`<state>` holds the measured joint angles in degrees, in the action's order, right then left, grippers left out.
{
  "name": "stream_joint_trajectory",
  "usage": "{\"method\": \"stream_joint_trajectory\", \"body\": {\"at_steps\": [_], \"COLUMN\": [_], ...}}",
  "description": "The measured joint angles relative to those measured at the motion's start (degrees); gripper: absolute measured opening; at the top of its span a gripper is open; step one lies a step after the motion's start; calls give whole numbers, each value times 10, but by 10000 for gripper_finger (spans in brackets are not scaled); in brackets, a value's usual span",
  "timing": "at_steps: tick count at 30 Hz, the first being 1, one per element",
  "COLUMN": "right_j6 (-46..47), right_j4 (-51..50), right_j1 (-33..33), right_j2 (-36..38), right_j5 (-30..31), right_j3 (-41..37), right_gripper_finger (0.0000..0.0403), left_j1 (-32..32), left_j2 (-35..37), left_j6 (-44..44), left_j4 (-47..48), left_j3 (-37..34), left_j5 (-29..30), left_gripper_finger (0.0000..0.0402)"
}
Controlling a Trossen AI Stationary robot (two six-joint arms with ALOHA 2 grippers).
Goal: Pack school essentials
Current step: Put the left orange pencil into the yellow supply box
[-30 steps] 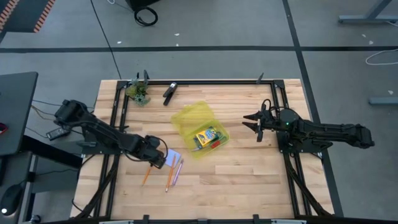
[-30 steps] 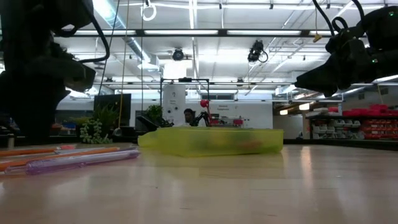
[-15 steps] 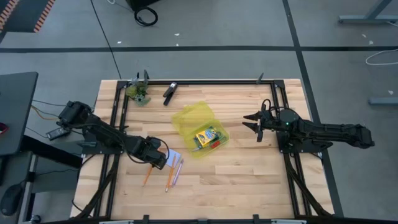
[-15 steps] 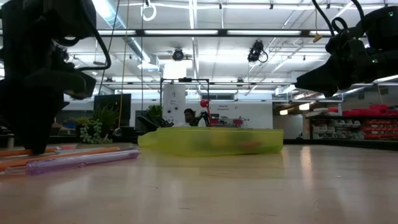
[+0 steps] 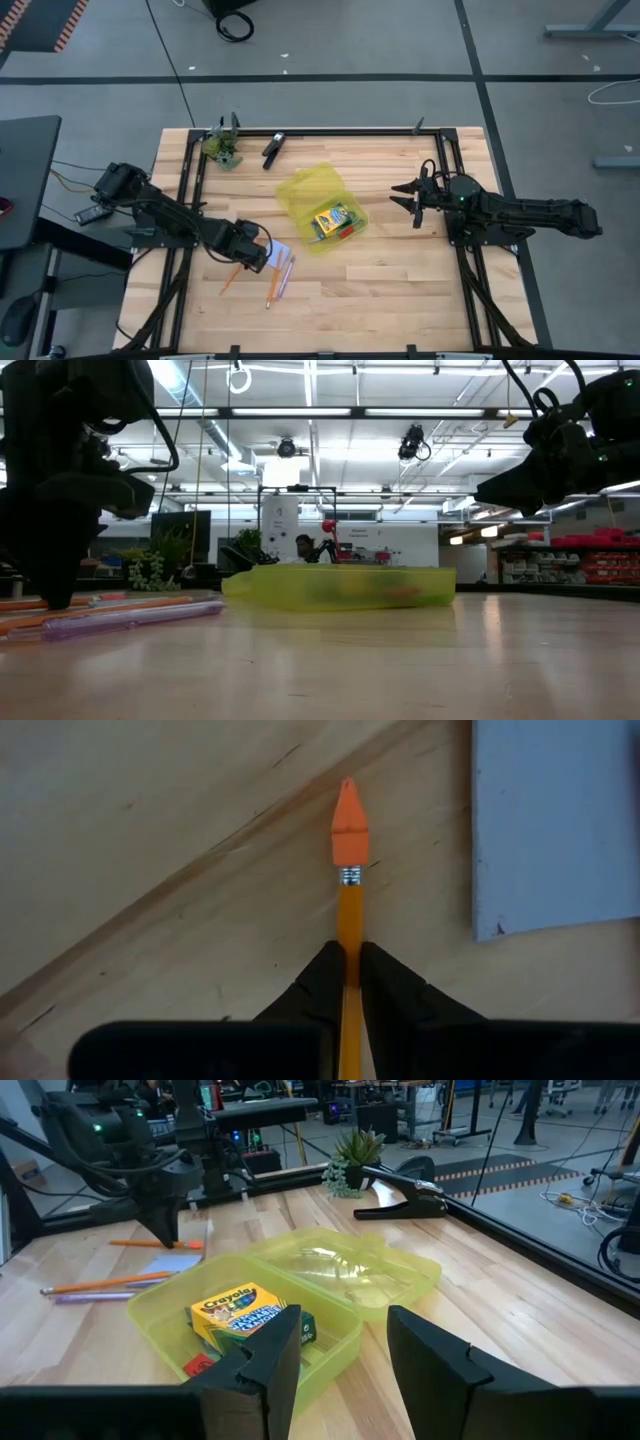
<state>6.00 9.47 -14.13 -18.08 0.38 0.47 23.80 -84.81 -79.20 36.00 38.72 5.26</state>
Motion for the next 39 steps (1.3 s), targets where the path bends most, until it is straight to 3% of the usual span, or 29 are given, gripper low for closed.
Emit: {"method": "stream_joint_trajectory", "body": {"at_steps": [28, 39], "right_j6": [0, 0], "right_j4": [0, 0], "right_j1": [0, 0], "right_j2": [0, 0], "right_j5": [0, 0], "right_j3": [0, 0], "right_gripper_finger": [157, 157], "left_j1": [9, 9], "left_j2": [1, -1], "left_j6": [5, 30], "left_j4": [2, 31], "left_j3": [-1, 33], "left_j5": [16, 33], "left_gripper_finger": [22, 21]}}
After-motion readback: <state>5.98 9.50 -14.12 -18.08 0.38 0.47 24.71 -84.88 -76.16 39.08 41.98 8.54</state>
